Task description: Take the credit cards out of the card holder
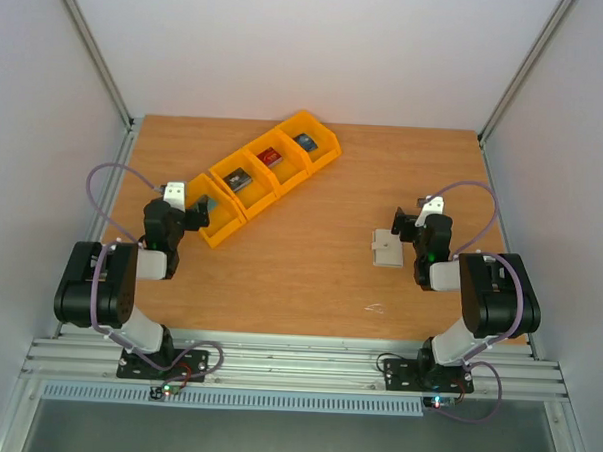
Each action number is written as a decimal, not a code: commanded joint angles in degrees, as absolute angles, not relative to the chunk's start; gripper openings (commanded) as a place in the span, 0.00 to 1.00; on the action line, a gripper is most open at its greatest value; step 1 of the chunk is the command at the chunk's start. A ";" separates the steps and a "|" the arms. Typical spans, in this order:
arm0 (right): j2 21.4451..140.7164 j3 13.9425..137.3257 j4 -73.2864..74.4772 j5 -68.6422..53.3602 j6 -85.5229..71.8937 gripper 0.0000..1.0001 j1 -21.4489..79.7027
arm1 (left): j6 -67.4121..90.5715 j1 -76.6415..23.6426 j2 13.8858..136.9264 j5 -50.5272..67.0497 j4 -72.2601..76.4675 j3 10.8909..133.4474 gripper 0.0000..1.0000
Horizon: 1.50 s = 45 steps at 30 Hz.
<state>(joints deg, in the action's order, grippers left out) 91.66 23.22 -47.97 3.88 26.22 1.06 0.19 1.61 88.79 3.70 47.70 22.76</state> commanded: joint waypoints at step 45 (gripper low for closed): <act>96.60 58.73 46.15 -17.59 9.67 0.70 -3.85 | 19.77 1.50 55.37 26.08 4.71 40.38 0.99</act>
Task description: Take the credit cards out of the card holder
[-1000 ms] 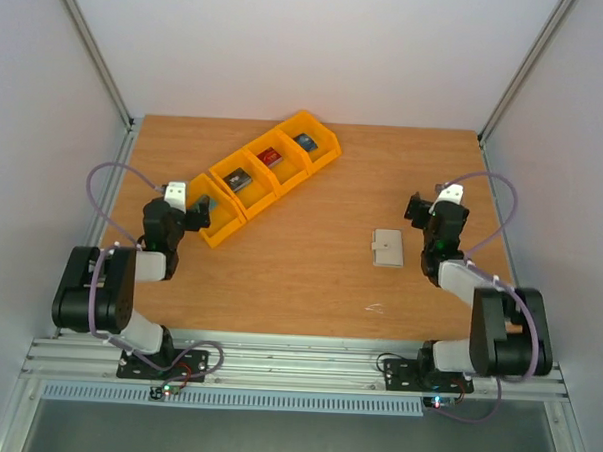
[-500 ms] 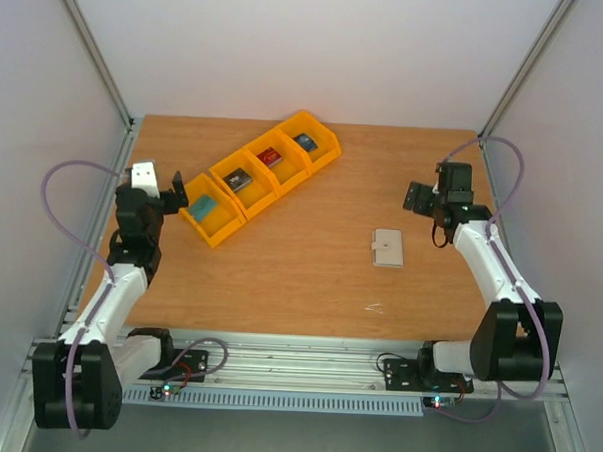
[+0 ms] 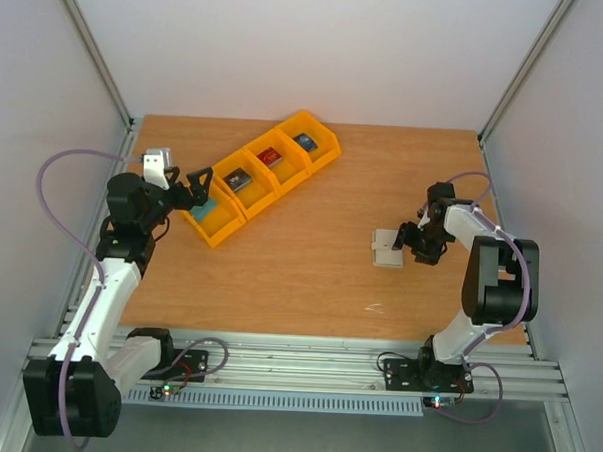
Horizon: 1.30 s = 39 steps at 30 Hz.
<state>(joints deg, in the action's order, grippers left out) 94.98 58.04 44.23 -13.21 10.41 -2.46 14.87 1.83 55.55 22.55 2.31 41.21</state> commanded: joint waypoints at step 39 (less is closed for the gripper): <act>85.55 66.77 50.74 -23.83 29.59 0.01 10.26 | 9.99 -5.06 58.53 52.84 4.59 40.62 0.99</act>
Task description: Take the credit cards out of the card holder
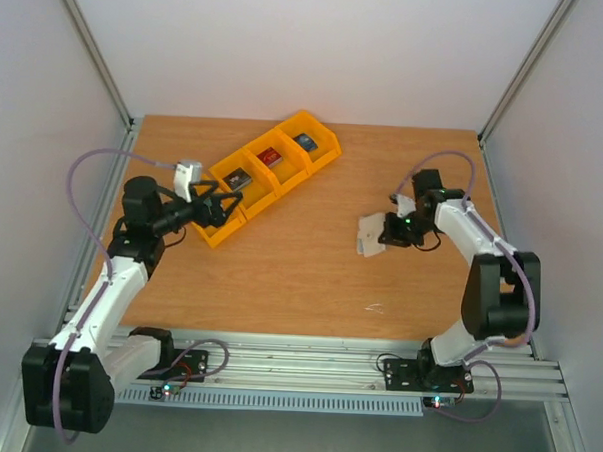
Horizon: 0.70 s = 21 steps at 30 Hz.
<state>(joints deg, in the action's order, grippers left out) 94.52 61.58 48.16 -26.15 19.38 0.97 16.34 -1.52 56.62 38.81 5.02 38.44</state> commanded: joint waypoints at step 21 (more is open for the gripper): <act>88.21 97.93 64.22 2.09 54.02 0.01 54.62 | -20.63 -13.77 65.45 66.02 -23.71 51.99 0.69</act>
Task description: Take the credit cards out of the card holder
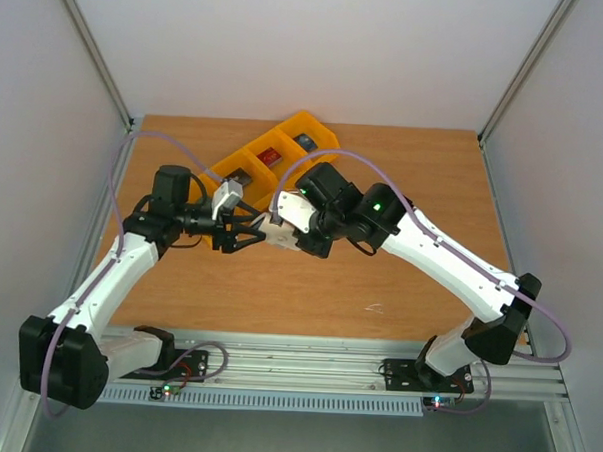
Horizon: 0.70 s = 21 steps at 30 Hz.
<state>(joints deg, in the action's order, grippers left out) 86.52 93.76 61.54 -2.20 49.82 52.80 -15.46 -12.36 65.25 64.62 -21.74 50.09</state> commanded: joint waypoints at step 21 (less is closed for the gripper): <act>71.76 81.30 15.94 -45.61 16.05 0.99 28.64 | 20.52 -15.72 61.88 58.37 31.57 54.53 0.00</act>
<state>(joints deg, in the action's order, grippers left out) 71.88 85.17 34.81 -25.67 33.10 30.89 12.27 -14.52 63.05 56.34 14.46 50.89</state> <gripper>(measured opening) 0.984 0.109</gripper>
